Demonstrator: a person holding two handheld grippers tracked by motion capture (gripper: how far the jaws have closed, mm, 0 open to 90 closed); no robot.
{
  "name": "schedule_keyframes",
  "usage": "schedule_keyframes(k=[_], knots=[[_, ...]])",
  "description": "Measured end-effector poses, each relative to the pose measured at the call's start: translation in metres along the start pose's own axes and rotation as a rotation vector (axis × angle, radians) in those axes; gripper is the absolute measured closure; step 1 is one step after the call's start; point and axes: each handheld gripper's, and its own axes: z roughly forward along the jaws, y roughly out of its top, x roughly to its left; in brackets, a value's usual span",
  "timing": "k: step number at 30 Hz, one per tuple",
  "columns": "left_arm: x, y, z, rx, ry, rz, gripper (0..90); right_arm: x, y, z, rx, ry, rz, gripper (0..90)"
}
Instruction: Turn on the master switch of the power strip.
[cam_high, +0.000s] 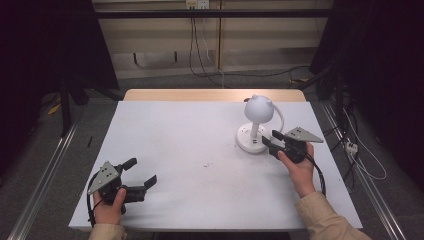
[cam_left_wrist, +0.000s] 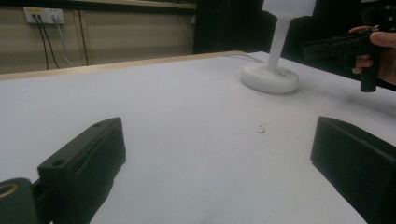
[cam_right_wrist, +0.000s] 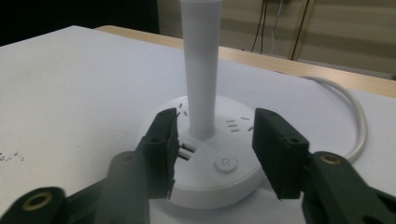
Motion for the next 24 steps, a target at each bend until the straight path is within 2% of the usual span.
schedule_keyframes(k=[4, 11, 24], knots=[[0.0, 0.0, 0.001, 0.001, 0.001, 0.001, 2.9, 0.0, 0.002, 0.002, 0.022, 0.004, -0.016, 60.0], [0.0, 0.001, 0.002, 0.0, 0.002, 0.001, 2.9, -0.006, 0.004, 0.006, 0.039, 0.022, 0.002, 67.0], [0.001, 0.001, 0.003, -0.002, -0.003, 0.0, 2.9, -0.008, 0.006, 0.013, 0.06, 0.052, 0.02, 73.8]])
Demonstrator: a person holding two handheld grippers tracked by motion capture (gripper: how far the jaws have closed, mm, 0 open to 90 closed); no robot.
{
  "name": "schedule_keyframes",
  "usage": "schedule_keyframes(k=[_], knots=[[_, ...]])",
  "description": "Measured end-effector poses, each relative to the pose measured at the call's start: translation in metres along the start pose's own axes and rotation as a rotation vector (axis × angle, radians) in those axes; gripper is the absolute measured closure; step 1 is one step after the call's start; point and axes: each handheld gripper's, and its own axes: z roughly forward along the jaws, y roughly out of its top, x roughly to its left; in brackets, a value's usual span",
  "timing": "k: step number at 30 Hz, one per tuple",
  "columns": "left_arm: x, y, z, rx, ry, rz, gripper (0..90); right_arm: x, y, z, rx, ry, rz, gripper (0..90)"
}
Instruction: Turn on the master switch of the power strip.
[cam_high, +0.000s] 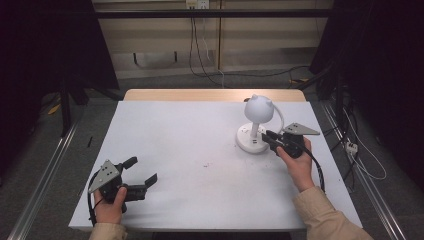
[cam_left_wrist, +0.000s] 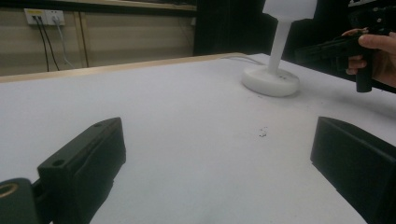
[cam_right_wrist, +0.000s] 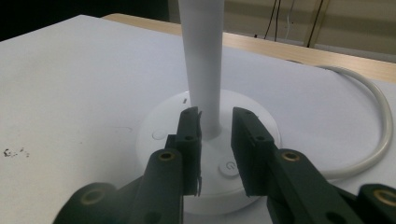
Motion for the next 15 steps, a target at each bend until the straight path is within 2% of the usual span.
schedule_keyframes(k=[5, 15], knots=[[0.0005, 0.0005, 0.0004, -0.002, 0.002, -0.002, 2.9, -0.0003, 0.0009, 0.0036, 0.007, 0.011, 0.003, 75.1], [-0.0001, 0.0009, 0.0019, 0.0, 0.001, 0.004, 2.9, -0.0044, 0.0042, 0.0067, 0.027, 0.003, 0.015, 80.4]])
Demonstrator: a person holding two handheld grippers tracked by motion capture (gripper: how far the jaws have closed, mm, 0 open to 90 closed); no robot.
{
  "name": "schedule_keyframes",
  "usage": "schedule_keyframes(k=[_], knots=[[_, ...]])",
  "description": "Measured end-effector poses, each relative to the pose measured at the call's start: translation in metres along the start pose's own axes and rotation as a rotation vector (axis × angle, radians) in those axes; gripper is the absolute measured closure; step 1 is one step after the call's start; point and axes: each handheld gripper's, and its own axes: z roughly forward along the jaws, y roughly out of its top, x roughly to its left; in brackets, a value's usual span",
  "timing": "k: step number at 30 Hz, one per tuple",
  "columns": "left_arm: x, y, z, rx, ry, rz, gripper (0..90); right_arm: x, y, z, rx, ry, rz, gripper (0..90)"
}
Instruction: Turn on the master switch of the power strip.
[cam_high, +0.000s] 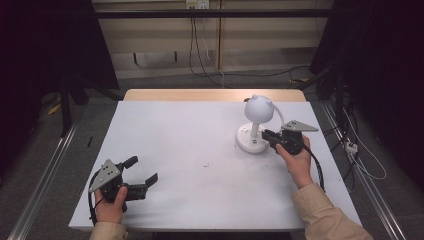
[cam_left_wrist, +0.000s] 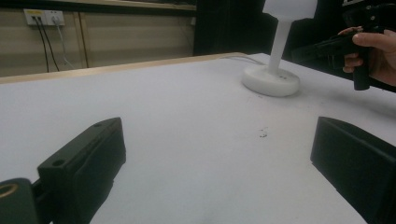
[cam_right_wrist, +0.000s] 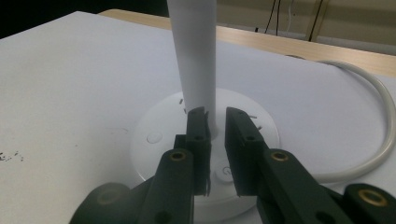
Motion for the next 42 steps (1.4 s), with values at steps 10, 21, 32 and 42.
schedule_keyframes(k=[10, 21, 32, 42], knots=[[0.0, -0.001, 0.0, -0.001, 0.001, -0.007, 2.9, -0.002, 0.0, 0.004, 0.011, -0.007, -0.002, 83.0], [0.001, -0.001, 0.001, 0.003, 0.001, -0.006, 2.9, -0.005, -0.003, 0.006, 0.041, -0.011, -0.004, 90.0], [0.001, -0.002, 0.001, 0.004, 0.0, -0.008, 2.9, -0.004, -0.009, 0.013, 0.091, -0.021, -0.025, 90.0], [0.001, -0.003, 0.001, 0.008, -0.001, -0.005, 2.9, -0.002, -0.011, 0.014, 0.092, -0.024, -0.052, 90.0]])
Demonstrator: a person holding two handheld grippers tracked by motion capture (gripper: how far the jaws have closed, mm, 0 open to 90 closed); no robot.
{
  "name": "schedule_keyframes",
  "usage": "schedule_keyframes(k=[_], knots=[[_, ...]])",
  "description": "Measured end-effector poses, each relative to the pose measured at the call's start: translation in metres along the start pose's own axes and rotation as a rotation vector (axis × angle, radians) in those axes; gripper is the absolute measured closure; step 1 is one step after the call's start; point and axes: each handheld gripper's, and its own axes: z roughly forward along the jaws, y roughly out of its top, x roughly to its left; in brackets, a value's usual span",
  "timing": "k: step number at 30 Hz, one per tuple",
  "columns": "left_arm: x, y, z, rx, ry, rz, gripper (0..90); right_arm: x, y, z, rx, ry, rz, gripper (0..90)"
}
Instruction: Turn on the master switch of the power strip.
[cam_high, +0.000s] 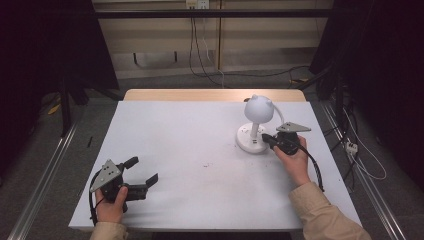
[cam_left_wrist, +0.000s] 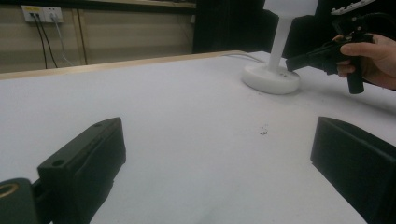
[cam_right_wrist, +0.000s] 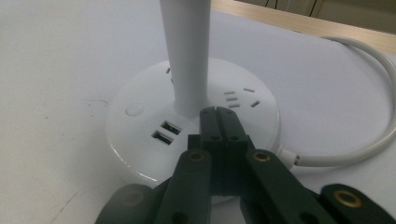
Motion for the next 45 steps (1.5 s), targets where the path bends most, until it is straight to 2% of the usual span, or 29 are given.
schedule_keyframes(k=[4, 5, 12, 16, 28, 39, 41, 43, 45], knots=[[-0.0002, -0.0002, 0.0004, 0.002, -0.001, 0.003, 2.9, 0.0038, -0.0004, 0.0009, -0.002, -0.007, -0.034, 90.0], [-0.0006, -0.0002, 0.0007, 0.002, -0.002, 0.003, 2.9, 0.0038, -0.001, 0.0015, -0.004, 0.005, -0.023, 90.0], [-0.0011, -0.0001, -0.0001, 0.001, -0.003, 0.002, 2.9, 0.004, -0.0018, 0.0016, -0.008, 0.005, -0.028, 90.0], [-0.0008, -0.0004, -0.001, -0.001, 0.0, -0.001, 2.9, 0.0017, -0.0036, 0.0023, -0.021, 0.015, -0.01, 90.0], [-0.0017, 0.0006, 0.0001, -0.004, -0.001, -0.002, 2.9, 0.0027, -0.0045, 0.0035, -0.027, 0.004, -0.034, 90.0], [-0.0008, 0.0004, -0.0013, -0.004, 0.001, -0.001, 2.9, 0.0002, -0.0043, 0.0029, -0.029, 0.022, -0.006, 90.0], [-0.0003, 0.0001, -0.0006, -0.004, 0.003, -0.004, 2.9, 0.0003, -0.0033, 0.0025, -0.027, 0.022, -0.027, 90.0], [-0.0001, 0.0002, -0.0001, -0.003, 0.001, -0.004, 2.9, -0.0003, -0.0032, 0.0021, -0.028, 0.026, -0.01, 90.0], [0.0001, 0.0004, 0.0009, 0.001, 0.0, 0.0, 2.9, -0.0004, -0.0029, 0.002, -0.027, 0.025, -0.014, 90.0]])
